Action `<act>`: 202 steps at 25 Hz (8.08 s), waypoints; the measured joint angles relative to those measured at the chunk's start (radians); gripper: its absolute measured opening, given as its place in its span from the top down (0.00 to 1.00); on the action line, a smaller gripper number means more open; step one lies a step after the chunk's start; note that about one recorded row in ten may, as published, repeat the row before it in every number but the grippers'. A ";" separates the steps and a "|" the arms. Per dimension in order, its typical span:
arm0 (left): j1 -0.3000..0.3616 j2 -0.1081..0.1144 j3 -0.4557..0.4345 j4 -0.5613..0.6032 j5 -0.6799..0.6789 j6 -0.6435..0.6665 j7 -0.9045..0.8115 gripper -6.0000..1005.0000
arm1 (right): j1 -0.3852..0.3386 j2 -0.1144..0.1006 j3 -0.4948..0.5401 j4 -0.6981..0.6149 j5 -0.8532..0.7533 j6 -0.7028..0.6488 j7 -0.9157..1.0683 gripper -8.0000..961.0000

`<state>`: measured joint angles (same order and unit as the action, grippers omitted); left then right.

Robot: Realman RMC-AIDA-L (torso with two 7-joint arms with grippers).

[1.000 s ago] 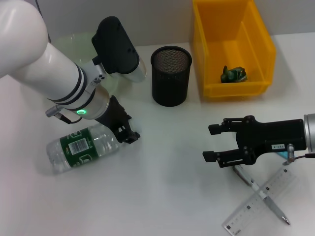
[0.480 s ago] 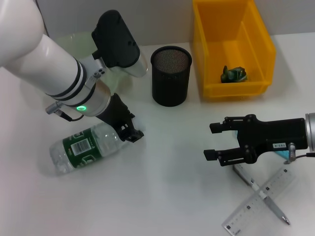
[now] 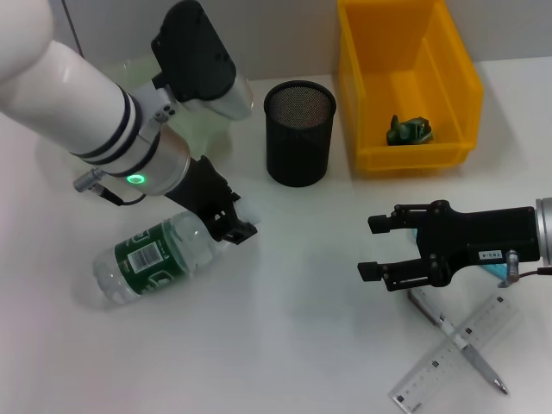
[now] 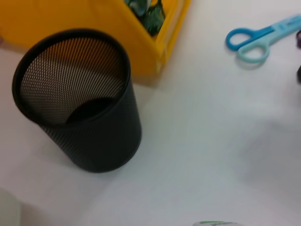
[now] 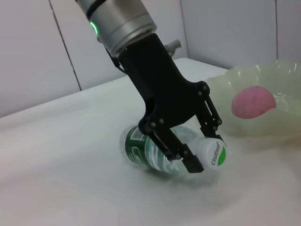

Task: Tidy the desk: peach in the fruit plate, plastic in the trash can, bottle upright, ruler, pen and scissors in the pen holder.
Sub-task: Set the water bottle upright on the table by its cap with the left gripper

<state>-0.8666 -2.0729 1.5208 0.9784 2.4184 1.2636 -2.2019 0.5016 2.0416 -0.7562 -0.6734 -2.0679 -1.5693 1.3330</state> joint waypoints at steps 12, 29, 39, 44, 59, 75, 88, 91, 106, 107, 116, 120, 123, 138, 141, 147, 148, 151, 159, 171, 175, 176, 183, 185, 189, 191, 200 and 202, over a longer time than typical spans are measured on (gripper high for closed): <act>-0.006 0.003 -0.140 0.000 -0.069 0.073 0.072 0.55 | 0.000 -0.001 0.002 0.000 0.002 0.000 0.000 0.16; -0.008 0.005 -0.247 -0.001 -0.116 0.115 0.119 0.56 | 0.010 -0.003 0.003 0.000 0.002 0.000 0.001 0.16; 0.009 0.008 -0.287 -0.003 -0.155 0.125 0.140 0.56 | 0.009 -0.003 0.014 0.000 0.011 0.000 0.001 0.16; 0.015 0.008 -0.313 0.000 -0.169 0.141 0.152 0.56 | 0.007 -0.003 0.014 0.000 0.017 -0.007 -0.002 0.16; 0.031 0.010 -0.351 0.000 -0.201 0.157 0.178 0.56 | 0.003 -0.009 0.014 0.000 0.029 -0.018 -0.007 0.16; 0.040 0.010 -0.396 0.001 -0.221 0.174 0.199 0.54 | 0.002 -0.012 0.014 0.000 0.029 -0.025 -0.002 0.16; 0.053 0.010 -0.407 0.011 -0.246 0.177 0.216 0.53 | 0.002 -0.014 0.014 0.000 0.029 -0.024 -0.001 0.16; 0.054 0.010 -0.419 0.012 -0.247 0.178 0.223 0.53 | 0.001 -0.014 0.014 0.000 0.029 -0.023 0.000 0.16; 0.073 0.010 -0.452 0.013 -0.302 0.183 0.274 0.52 | 0.002 -0.014 0.014 0.000 0.029 -0.017 0.000 0.16; 0.079 0.011 -0.463 0.013 -0.316 0.187 0.286 0.52 | 0.002 -0.014 0.014 0.000 0.029 -0.017 0.000 0.16; 0.133 0.012 -0.544 0.008 -0.371 0.220 0.356 0.51 | 0.002 -0.012 0.015 0.001 0.029 -0.017 0.001 0.16; 0.175 0.015 -0.564 0.011 -0.432 0.234 0.409 0.51 | 0.002 -0.010 0.015 0.003 0.029 -0.018 0.002 0.16; 0.210 0.023 -0.579 0.011 -0.482 0.241 0.451 0.50 | 0.002 -0.009 0.015 0.004 0.029 -0.018 0.002 0.16; 0.300 0.037 -0.652 0.007 -0.527 0.279 0.534 0.49 | 0.004 -0.010 0.015 0.016 0.029 -0.021 0.001 0.16; 0.300 0.037 -0.652 0.007 -0.527 0.279 0.534 0.49 | 0.008 -0.008 0.015 0.016 0.029 -0.024 0.001 0.16; 0.348 0.038 -0.736 0.001 -0.543 0.301 0.591 0.48 | 0.013 -0.008 0.015 0.015 0.029 -0.025 -0.001 0.16; 0.362 0.038 -0.760 0.000 -0.544 0.300 0.610 0.48 | 0.013 -0.008 0.015 0.015 0.029 -0.025 -0.001 0.16; 0.372 0.033 -0.788 -0.001 -0.545 0.298 0.634 0.48 | 0.014 -0.008 0.015 0.015 0.029 -0.025 -0.003 0.16; 0.391 0.025 -0.842 -0.035 -0.546 0.290 0.709 0.47 | 0.014 -0.007 0.015 0.015 0.029 -0.025 -0.004 0.16; 0.398 0.022 -0.918 -0.091 -0.546 0.262 0.807 0.46 | 0.014 -0.006 0.015 0.015 0.029 -0.025 -0.004 0.16; 0.399 0.020 -0.920 -0.111 -0.546 0.229 0.827 0.46 | 0.014 -0.006 0.015 0.015 0.034 -0.025 -0.005 0.16; 0.399 0.020 -0.920 -0.111 -0.546 0.229 0.827 0.46 | 0.014 -0.006 0.015 0.015 0.034 -0.025 -0.005 0.16; 0.400 0.017 -0.921 -0.153 -0.553 0.179 0.859 0.45 | 0.014 -0.006 0.015 0.016 0.036 -0.025 -0.006 0.16; 0.400 0.019 -0.921 -0.159 -0.558 0.171 0.864 0.45 | 0.014 -0.006 0.015 0.017 0.037 -0.025 -0.006 0.16; 0.401 0.019 -0.924 -0.170 -0.563 0.156 0.871 0.45 | 0.015 -0.006 0.015 0.017 0.037 -0.025 -0.006 0.16; 0.401 0.019 -0.929 -0.184 -0.570 0.153 0.878 0.45 | 0.015 -0.006 0.015 0.017 0.037 -0.025 -0.006 0.16; 0.402 0.019 -0.932 -0.220 -0.588 0.126 0.903 0.44 | 0.015 -0.008 0.015 0.017 0.037 -0.025 -0.003 0.16; 0.402 0.020 -0.932 -0.226 -0.591 0.123 0.906 0.44 | 0.015 -0.008 0.015 0.017 0.037 -0.025 -0.003 0.16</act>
<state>-0.4647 -2.0529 0.5890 0.7529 1.8273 1.3867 -1.2962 0.5169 2.0340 -0.7409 -0.6565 -2.0309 -1.5938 1.3299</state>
